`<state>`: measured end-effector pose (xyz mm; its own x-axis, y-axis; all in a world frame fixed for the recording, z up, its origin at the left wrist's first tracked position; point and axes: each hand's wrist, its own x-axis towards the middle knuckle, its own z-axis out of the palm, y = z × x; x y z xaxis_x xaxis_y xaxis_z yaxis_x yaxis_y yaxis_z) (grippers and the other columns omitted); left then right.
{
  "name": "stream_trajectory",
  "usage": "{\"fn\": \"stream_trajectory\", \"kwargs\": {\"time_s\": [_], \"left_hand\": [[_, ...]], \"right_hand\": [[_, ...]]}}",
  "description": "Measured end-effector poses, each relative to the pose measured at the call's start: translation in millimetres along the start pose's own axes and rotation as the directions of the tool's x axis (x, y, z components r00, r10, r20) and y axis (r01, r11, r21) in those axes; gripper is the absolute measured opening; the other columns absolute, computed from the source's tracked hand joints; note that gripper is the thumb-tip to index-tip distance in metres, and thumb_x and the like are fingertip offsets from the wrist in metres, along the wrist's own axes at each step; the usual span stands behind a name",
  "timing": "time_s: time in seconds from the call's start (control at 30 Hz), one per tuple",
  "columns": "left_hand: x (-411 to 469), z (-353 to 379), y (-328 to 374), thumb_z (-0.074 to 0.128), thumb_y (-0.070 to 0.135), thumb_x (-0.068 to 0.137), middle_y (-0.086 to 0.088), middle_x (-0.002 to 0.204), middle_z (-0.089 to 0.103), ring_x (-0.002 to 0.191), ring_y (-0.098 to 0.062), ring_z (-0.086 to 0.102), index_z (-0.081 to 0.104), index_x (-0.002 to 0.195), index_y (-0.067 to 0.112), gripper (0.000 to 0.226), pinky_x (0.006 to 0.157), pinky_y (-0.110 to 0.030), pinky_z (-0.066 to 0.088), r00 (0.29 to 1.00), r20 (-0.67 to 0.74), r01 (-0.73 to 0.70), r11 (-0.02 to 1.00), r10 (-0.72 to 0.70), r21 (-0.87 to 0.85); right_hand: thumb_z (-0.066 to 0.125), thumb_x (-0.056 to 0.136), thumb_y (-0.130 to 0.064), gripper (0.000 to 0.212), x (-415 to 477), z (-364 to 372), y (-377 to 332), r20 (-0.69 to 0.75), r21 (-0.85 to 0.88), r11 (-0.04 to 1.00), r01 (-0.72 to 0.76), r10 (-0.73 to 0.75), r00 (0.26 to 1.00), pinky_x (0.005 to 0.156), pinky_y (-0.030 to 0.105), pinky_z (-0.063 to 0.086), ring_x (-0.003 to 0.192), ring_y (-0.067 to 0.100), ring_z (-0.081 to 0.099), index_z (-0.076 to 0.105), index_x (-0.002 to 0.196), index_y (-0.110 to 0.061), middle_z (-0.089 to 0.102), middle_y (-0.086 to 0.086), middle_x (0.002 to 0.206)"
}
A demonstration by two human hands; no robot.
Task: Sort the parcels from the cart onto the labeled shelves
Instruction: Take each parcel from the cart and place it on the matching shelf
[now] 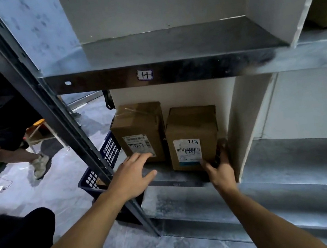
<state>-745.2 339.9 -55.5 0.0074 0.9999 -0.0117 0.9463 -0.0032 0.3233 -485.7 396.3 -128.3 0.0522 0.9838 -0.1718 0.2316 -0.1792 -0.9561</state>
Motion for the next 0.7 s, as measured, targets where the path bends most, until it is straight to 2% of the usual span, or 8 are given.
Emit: {"fn": "stream_trajectory", "kwargs": {"time_s": [0.13,0.27,0.43,0.57,0.7], "left_hand": [[-0.1,0.1,-8.0,0.055,0.050,0.093,0.006,0.141,0.044,0.130,-0.018,0.041,0.038,0.144,0.033,0.057,0.106,-0.041,0.039,1.000,-0.012,-0.007,1.000,0.007,-0.025],[-0.2,-0.5,-12.4,0.055,0.049,0.092,0.007,0.141,0.044,0.129,-0.017,0.042,0.039,0.143,0.033,0.055,0.106,-0.040,0.040,1.000,-0.018,-0.017,1.000,0.017,-0.015],[3.2,-0.1,-12.9,0.054,0.050,0.093,0.007,0.140,0.043,0.130,-0.017,0.040,0.038,0.144,0.032,0.056,0.106,-0.038,0.039,1.000,-0.017,-0.003,1.000,0.003,0.007],[2.7,4.7,-11.9,0.053,0.050,0.094,0.007,0.142,0.042,0.131,-0.017,0.039,0.037,0.144,0.032,0.056,0.107,-0.039,0.038,1.000,-0.003,0.010,1.000,-0.010,0.010],[0.8,8.6,-9.6,0.053,0.050,0.094,0.007,0.144,0.041,0.132,-0.017,0.037,0.037,0.145,0.032,0.057,0.108,-0.041,0.036,1.000,0.011,0.025,1.000,-0.025,0.011]], "right_hand": [[0.073,0.090,-0.027,0.074,2.1,7.4,-6.9,0.016,0.028,0.999,0.021,-0.022,1.000,0.109,0.042,0.044,0.130,0.027,0.054,0.032,0.151,-0.028,0.055,0.003,0.144],[0.073,0.090,-0.020,0.067,9.4,15.2,-10.0,-0.046,0.114,0.993,0.024,-0.019,0.999,0.111,0.038,0.040,0.133,0.025,0.051,0.038,0.148,-0.024,0.055,0.002,0.144],[0.072,0.091,-0.016,0.068,27.6,17.2,-14.8,-0.075,0.177,0.983,0.049,-0.036,0.997,0.110,0.032,0.038,0.133,0.020,0.050,0.037,0.148,-0.028,0.054,-0.001,0.144],[0.072,0.089,-0.011,0.071,43.6,14.9,-16.7,-0.082,0.206,0.977,0.047,-0.030,0.996,0.112,0.041,0.042,0.132,0.020,0.051,0.036,0.147,-0.032,0.055,-0.001,0.142],[0.072,0.089,-0.009,0.070,43.9,12.0,-14.1,-0.069,0.211,0.976,0.061,-0.047,0.996,0.106,0.032,0.043,0.125,0.014,0.053,0.037,0.146,-0.028,0.056,-0.008,0.131]]}}
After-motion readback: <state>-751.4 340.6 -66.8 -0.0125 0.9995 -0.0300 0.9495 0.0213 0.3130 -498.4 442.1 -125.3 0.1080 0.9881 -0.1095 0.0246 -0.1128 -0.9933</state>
